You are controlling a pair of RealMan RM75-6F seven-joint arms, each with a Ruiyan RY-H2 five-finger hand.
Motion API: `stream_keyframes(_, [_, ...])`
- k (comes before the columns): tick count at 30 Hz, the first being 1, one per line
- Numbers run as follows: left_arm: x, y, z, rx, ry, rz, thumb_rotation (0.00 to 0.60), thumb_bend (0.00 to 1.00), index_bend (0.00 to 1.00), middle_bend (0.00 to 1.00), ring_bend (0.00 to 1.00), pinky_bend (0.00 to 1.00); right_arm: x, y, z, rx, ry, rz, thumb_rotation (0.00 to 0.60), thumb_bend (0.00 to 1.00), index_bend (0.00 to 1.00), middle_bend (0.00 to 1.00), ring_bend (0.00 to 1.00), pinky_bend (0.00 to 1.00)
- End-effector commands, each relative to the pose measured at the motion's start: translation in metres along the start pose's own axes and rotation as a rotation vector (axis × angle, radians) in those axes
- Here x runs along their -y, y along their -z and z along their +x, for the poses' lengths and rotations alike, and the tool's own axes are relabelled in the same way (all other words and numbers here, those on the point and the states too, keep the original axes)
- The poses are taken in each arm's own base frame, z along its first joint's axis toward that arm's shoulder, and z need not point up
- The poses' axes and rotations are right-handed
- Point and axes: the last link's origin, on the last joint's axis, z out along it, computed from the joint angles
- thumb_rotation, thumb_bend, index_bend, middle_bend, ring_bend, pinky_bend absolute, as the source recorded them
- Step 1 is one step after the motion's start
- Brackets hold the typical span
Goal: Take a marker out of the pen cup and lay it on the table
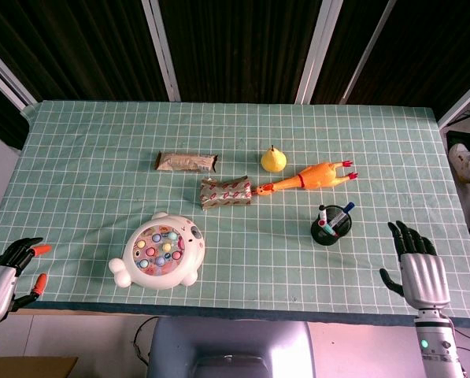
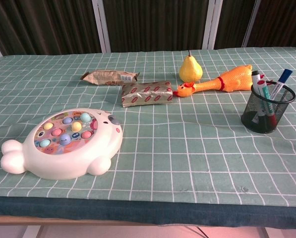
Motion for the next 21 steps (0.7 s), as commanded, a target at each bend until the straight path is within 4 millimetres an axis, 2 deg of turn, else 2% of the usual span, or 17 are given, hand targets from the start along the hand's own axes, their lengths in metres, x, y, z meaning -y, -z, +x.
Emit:
stream_keyframes(1, [0.0, 0.0, 0.001, -0.01, 0.002, -0.008, 0.6, 0.46, 0.28, 0.16, 0.12, 0.3, 0.001, 0.0, -0.002, 0.011, 0.004, 0.005, 0.6, 0.44, 0.17, 0.19, 0.17, 0.32])
stream_keyframes(5, [-0.001, -0.001, -0.001, 0.003, -0.004, -0.014, 0.6, 0.46, 0.28, 0.15, 0.1, 0.25, 0.002, 0.001, 0.0, 0.011, 0.004, 0.009, 0.6, 0.44, 0.17, 0.19, 0.17, 0.32])
stream_keyframes(11, [-0.001, 0.0, -0.001, 0.014, -0.002, -0.012, 0.6, 0.46, 0.28, 0.15, 0.1, 0.25, 0.007, -0.004, 0.002, -0.012, -0.01, 0.022, 0.6, 0.44, 0.18, 0.19, 0.19, 0.32])
stream_keyframes(13, [0.0, 0.0, -0.001, 0.016, 0.001, -0.006, 0.6, 0.46, 0.28, 0.15, 0.1, 0.25, 0.01, -0.01, 0.003, -0.033, -0.015, 0.032, 0.6, 0.44, 0.21, 0.25, 0.33, 0.39])
stream_keyframes(14, [0.0, 0.0, -0.001, 0.017, 0.001, -0.003, 0.6, 0.46, 0.28, 0.15, 0.1, 0.25, 0.013, -0.013, 0.004, -0.044, -0.022, 0.039, 0.6, 0.44, 0.24, 0.34, 0.46, 0.47])
stream_keyframes(15, [0.0, 0.0, -0.001, 0.019, 0.002, 0.001, 0.6, 0.46, 0.28, 0.16, 0.1, 0.25, 0.017, -0.019, 0.004, -0.051, -0.034, 0.05, 0.6, 0.44, 0.26, 0.42, 0.54, 0.53])
stream_keyframes(16, [0.0, 0.001, 0.0, 0.018, 0.005, 0.003, 0.6, 0.46, 0.28, 0.16, 0.1, 0.25, 0.02, -0.023, 0.004, -0.053, -0.039, 0.063, 0.6, 0.44, 0.29, 0.54, 0.66, 0.63])
stream_keyframes(17, [0.0, 0.001, 0.0, 0.014, 0.007, 0.003, 0.6, 0.46, 0.28, 0.16, 0.1, 0.25, 0.023, -0.028, 0.004, -0.059, -0.039, 0.076, 0.6, 0.44, 0.31, 0.58, 0.7, 0.66])
stream_keyframes(19, [0.0, 0.001, 0.0, 0.013, 0.002, 0.003, 0.6, 0.46, 0.28, 0.16, 0.1, 0.26, 0.031, -0.04, 0.005, -0.073, -0.039, 0.093, 0.6, 0.44, 0.37, 0.74, 0.85, 0.78])
stream_keyframes(21, [0.0, 0.001, -0.001, 0.023, 0.001, 0.005, 0.6, 0.46, 0.28, 0.16, 0.1, 0.26, 0.038, -0.051, 0.004, -0.068, -0.048, 0.106, 0.6, 0.44, 0.42, 0.83, 0.93, 0.86])
